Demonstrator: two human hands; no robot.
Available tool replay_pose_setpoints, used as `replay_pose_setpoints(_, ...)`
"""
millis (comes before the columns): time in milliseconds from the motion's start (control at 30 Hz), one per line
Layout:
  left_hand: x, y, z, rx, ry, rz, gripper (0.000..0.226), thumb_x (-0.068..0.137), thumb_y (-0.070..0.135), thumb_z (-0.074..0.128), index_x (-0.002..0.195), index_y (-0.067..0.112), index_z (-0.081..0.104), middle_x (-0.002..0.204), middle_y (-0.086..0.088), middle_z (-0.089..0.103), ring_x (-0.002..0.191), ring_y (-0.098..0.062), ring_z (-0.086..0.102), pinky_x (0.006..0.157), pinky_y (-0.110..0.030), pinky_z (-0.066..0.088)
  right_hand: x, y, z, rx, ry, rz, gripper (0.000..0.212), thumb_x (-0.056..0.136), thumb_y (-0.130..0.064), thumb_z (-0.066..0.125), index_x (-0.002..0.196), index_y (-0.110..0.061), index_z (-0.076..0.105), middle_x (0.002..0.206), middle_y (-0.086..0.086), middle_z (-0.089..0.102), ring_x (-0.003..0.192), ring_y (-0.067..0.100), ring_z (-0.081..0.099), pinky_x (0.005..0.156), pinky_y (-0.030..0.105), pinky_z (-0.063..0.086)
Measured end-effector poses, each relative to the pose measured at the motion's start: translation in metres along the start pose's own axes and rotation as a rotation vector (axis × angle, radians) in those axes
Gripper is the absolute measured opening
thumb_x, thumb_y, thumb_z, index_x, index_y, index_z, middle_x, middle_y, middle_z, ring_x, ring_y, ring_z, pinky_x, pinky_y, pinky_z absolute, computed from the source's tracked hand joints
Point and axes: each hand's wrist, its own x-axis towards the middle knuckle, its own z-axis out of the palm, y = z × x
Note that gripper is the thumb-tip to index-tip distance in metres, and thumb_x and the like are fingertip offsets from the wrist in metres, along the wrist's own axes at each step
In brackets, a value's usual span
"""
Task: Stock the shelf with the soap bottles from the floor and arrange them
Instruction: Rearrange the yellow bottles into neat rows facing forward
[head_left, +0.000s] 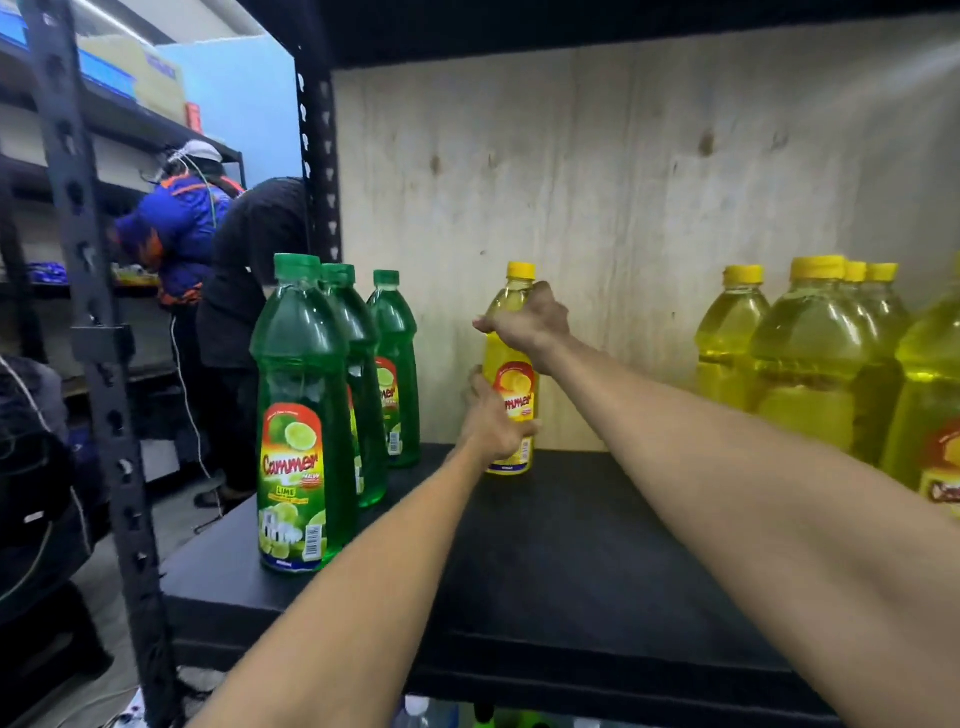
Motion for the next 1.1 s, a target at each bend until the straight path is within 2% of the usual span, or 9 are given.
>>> replay_pose_setpoints(133,0.022,-0.023,0.008,-0.069,0.035,-0.008,0.109,0.072,0.022,0.088,0.148,0.005,0.012,0.142,-0.019,0.033,0.132,-0.035,0.041,0.111,-0.047,0.036,0.016,0.005,0.026,-0.065,-0.006,0.005,0.082,0.067,-0.042,0.087,0.132,-0.014,0.044,0.131,0.012,0.058,0.122,0.031,0.057,0.093,0.034,0.049)
replay_pose_setpoints(467,0.034,-0.036,0.000,-0.113,-0.105,0.035,0.106,0.073,0.021,0.088,0.145,0.006,0.011,0.140,-0.015,0.045,0.128,-0.029,0.050,0.104,-0.041,0.045,0.015,0.005,0.036,-0.178,0.011,-0.007,0.087,0.071,-0.043,0.084,0.138,-0.018,0.034,0.133,0.016,0.050,0.120,0.036,0.057,0.092,0.037,0.049)
replay_pose_setpoints(600,0.026,-0.034,-0.003,-0.144,-0.114,0.025,0.108,0.073,0.017,0.087,0.147,0.006,0.010,0.143,-0.013,0.044,0.130,-0.028,0.049,0.106,-0.040,0.044,0.007,0.005,0.031,-0.181,-0.027,0.009,0.092,0.073,-0.044,0.083,0.143,-0.020,0.028,0.138,0.016,0.044,0.126,0.037,0.052,0.098,0.041,0.046)
replay_pose_setpoints(700,0.011,-0.028,0.001,-0.056,-0.119,-0.143,0.125,0.069,0.021,0.089,0.154,0.011,-0.002,0.153,-0.019,0.028,0.141,-0.036,0.035,0.115,-0.046,0.033,-0.003,-0.001,0.009,-0.235,-0.151,0.074,0.110,0.070,-0.049,0.084,0.152,-0.019,0.017,0.148,0.018,0.035,0.138,0.036,0.038,0.110,0.045,0.040)
replay_pose_setpoints(767,-0.009,-0.012,0.001,0.157,0.031,-0.219,0.118,0.069,0.021,0.084,0.152,0.014,0.002,0.148,-0.021,0.022,0.139,-0.043,0.029,0.114,-0.049,0.031,-0.011,-0.008,-0.023,-0.339,-0.172,0.041,0.110,0.069,-0.051,0.085,0.153,-0.019,0.022,0.151,0.017,0.033,0.141,0.035,0.034,0.112,0.046,0.038)
replay_pose_setpoints(867,-0.034,0.024,0.000,0.288,0.335,0.103,0.073,0.064,0.017,0.072,0.126,0.021,0.033,0.118,-0.010,0.041,0.115,-0.035,0.043,0.098,-0.046,0.039,-0.029,-0.024,-0.091,-0.516,-0.106,-0.099,0.078,0.070,-0.045,0.084,0.139,-0.026,0.051,0.144,0.007,0.047,0.133,0.031,0.044,0.107,0.043,0.044)
replay_pose_setpoints(933,-0.046,0.056,0.001,0.050,0.174,0.291,0.047,0.066,0.011,0.070,0.103,0.030,0.050,0.095,0.002,0.049,0.089,-0.022,0.053,0.077,-0.024,0.046,-0.046,-0.033,-0.143,-0.603,-0.045,-0.160,0.061,0.071,-0.041,0.084,0.126,-0.029,0.062,0.132,0.003,0.059,0.124,0.029,0.053,0.101,0.042,0.048)
replay_pose_setpoints(1000,-0.059,0.087,0.013,-0.193,-0.110,0.301,0.038,0.071,0.009,0.076,0.092,0.033,0.056,0.084,0.008,0.054,0.070,-0.011,0.055,0.055,-0.010,0.042,-0.060,-0.036,-0.190,-0.740,0.060,-0.198,0.054,0.071,-0.037,0.081,0.122,-0.033,0.064,0.123,0.005,0.061,0.120,0.031,0.054,0.098,0.042,0.049)
replay_pose_setpoints(1100,-0.085,0.126,0.044,-0.359,-0.421,0.213,0.050,0.068,0.025,0.087,0.105,0.033,0.055,0.097,0.007,0.059,0.087,-0.012,0.062,0.073,-0.027,0.054,-0.072,-0.030,-0.243,-0.971,0.146,-0.158,0.055,0.079,-0.028,0.073,0.131,-0.032,0.058,0.132,0.011,0.054,0.128,0.036,0.045,0.097,0.038,0.045)
